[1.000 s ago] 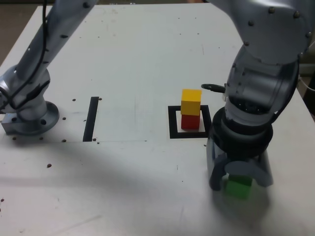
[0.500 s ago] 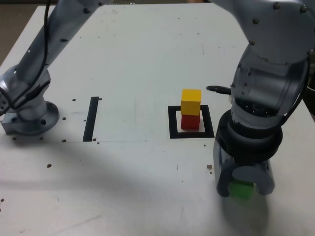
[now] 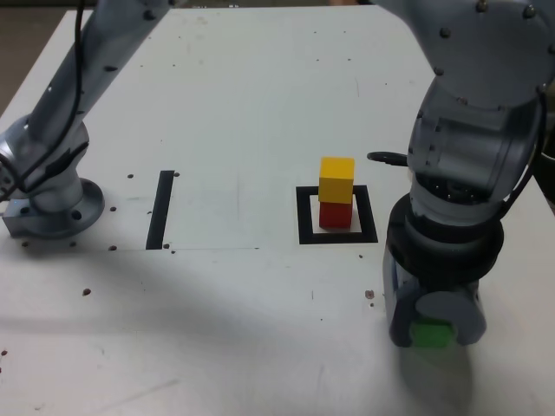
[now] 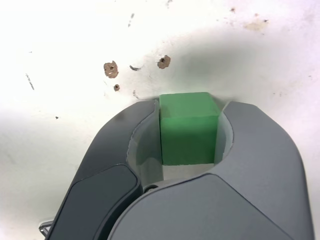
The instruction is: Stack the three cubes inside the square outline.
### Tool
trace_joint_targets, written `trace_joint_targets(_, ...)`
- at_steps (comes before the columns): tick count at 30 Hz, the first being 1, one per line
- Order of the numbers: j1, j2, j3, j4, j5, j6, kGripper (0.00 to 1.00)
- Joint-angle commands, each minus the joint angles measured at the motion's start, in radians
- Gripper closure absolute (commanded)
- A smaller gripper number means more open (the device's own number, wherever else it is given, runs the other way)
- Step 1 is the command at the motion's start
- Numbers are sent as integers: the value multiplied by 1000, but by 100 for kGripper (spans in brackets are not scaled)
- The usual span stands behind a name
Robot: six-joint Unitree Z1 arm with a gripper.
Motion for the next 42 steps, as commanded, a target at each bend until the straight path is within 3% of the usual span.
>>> trace_joint_targets(1, 0, -11, 5, 5, 9, 4, 90)
trace_joint_targets(8, 29, -102, 19, 86, 43, 45, 90)
trace_joint_targets(15, 123, -224, 50, 179, 67, 149, 90)
trace_joint_targets(31, 423, -401, 188, 207, 16, 389, 90)
trace_joint_targets(42, 426, -421, 274, 189, -16, 403, 90)
